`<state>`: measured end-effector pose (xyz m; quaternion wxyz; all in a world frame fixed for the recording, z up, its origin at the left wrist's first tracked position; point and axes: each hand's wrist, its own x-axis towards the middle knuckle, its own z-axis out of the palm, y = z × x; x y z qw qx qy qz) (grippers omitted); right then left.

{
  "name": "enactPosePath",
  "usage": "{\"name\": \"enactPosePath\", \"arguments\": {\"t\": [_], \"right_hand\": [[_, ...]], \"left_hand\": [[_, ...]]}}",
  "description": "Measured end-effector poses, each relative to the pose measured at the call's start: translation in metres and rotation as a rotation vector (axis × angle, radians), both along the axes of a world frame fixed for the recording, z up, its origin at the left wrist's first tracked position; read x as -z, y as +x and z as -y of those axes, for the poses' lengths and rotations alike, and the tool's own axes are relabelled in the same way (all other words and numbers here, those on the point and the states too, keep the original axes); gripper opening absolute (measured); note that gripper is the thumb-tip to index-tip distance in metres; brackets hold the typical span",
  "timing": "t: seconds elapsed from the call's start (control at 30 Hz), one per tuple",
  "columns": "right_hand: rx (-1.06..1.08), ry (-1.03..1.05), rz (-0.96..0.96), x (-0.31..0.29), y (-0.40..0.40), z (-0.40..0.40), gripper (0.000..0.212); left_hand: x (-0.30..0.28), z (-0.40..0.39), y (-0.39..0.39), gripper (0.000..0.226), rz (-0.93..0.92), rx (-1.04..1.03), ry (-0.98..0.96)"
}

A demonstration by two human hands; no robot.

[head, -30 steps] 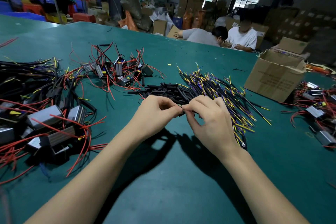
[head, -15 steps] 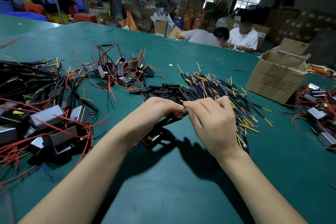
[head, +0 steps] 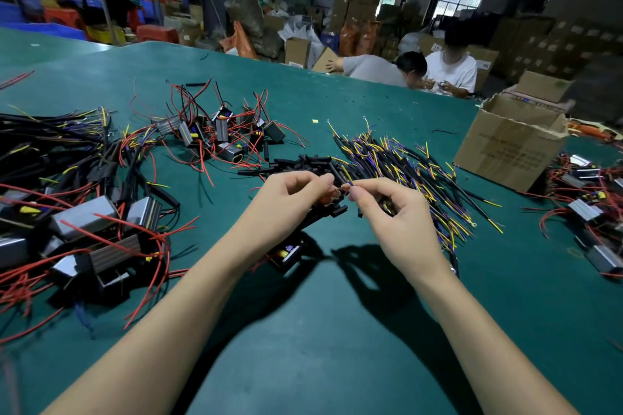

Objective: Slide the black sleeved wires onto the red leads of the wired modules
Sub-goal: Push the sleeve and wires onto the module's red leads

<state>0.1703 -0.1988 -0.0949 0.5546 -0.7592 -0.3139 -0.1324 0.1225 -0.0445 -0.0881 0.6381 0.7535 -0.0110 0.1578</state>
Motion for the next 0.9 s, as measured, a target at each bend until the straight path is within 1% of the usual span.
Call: {"name": "enactPosePath", "arguments": {"t": [0.07,0.13,0.23,0.27,0.33,0.43,0.53,0.63,0.8,0.9], "right_hand": [[-0.046,0.026,-0.038,-0.0019,-0.0014,-0.0002,0.013],[-0.088,0.052,-0.073,-0.0031,-0.0016,-0.0001,0.014],[-0.102,0.071,-0.126,-0.0043,0.0001,0.0015,0.011],[-0.096,0.081,-0.138,-0.0044,0.0007,0.0022,0.011],[-0.08,0.103,-0.163,-0.0046,0.0022,0.0034,0.011],[-0.084,0.1,-0.2,-0.0043,0.0031,0.004,0.011],[-0.111,0.081,-0.234,-0.0039,0.0036,0.0042,0.011],[-0.126,0.073,-0.269,-0.0042,0.004,0.0046,0.01],[-0.163,0.122,-0.331,-0.0039,0.0047,0.0064,0.007],[-0.197,0.17,-0.399,-0.0037,0.0042,0.0066,0.007]], "left_hand": [[-0.0004,0.0018,0.0003,0.021,-0.013,0.026,-0.034],[0.0,0.0032,0.0005,0.026,-0.06,0.087,-0.068],[0.0013,0.0019,-0.0001,0.031,-0.149,0.131,-0.034],[0.0014,0.0007,-0.0005,0.028,-0.145,0.122,-0.031],[0.0013,-0.0014,-0.0007,0.02,-0.109,0.103,-0.098],[0.001,-0.0026,-0.0003,0.016,-0.049,0.09,-0.14],[-0.001,0.0005,-0.0031,0.014,-0.021,0.102,-0.101],[-0.0009,0.0014,-0.0037,0.022,-0.009,0.077,-0.06],[0.0017,0.001,-0.0013,0.015,-0.01,0.095,0.018],[0.003,0.0013,-0.0006,0.013,0.006,0.082,0.135]]}}
